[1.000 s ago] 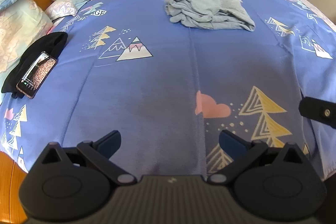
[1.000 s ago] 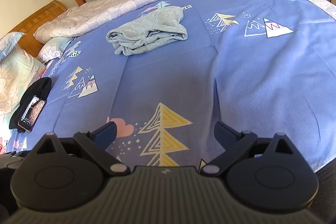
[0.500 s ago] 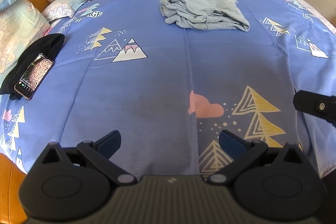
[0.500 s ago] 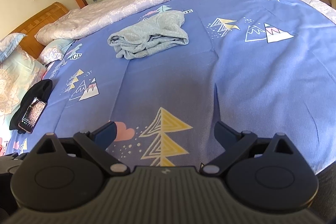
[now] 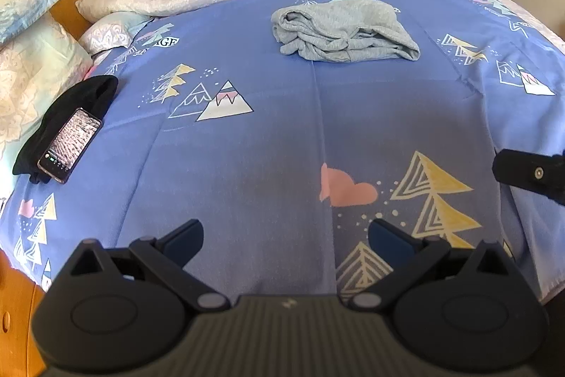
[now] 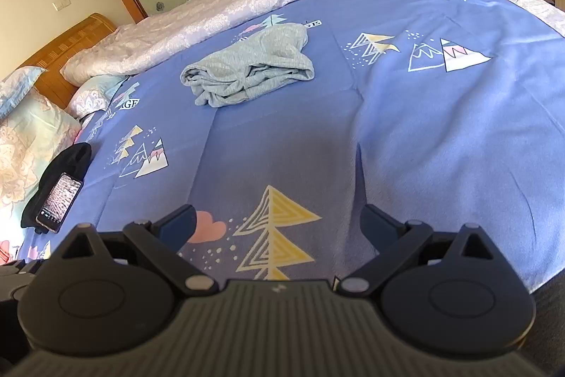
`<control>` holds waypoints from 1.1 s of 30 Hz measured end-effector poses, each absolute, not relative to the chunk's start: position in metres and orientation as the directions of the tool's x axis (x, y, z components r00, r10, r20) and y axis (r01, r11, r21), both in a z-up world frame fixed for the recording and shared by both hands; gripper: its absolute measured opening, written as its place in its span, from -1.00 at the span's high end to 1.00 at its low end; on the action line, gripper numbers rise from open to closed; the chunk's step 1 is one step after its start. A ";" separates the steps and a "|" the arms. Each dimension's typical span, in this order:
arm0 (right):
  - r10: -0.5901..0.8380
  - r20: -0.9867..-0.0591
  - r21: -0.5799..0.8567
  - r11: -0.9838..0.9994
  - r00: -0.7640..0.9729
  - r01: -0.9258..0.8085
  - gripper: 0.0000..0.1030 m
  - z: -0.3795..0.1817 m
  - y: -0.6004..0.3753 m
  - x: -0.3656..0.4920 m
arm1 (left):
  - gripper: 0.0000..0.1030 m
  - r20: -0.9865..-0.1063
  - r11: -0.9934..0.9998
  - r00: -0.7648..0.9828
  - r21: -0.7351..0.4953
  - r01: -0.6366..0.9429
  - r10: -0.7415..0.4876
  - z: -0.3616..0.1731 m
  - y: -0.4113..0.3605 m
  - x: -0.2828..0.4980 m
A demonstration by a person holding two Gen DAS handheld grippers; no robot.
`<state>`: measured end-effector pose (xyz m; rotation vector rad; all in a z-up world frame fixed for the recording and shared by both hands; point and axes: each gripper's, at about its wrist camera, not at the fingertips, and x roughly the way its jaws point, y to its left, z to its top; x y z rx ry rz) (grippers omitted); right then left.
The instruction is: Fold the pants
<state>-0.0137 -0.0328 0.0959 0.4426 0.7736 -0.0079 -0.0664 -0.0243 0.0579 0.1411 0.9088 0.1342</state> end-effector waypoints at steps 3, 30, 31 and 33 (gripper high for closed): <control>0.155 -0.676 0.389 0.905 0.720 0.170 -0.95 0.095 -0.034 -0.014 | -1.00 -0.775 0.980 0.605 0.191 -0.055 0.185 0.058 -0.025 -0.067; 0.173 -0.685 0.401 0.901 0.708 0.168 -0.95 0.092 -0.037 -0.014 | -1.00 -0.775 0.984 0.611 0.168 -0.052 0.164 0.061 -0.021 -0.068; 0.173 -0.685 0.401 0.901 0.708 0.167 -0.95 0.092 -0.037 -0.014 | -1.00 -0.776 0.985 0.610 0.166 -0.049 0.161 0.061 -0.021 -0.068; 0.175 -0.685 0.402 0.900 0.707 0.167 -0.95 0.092 -0.037 -0.014 | -1.00 -0.779 0.985 0.607 0.167 -0.047 0.161 0.061 -0.022 -0.067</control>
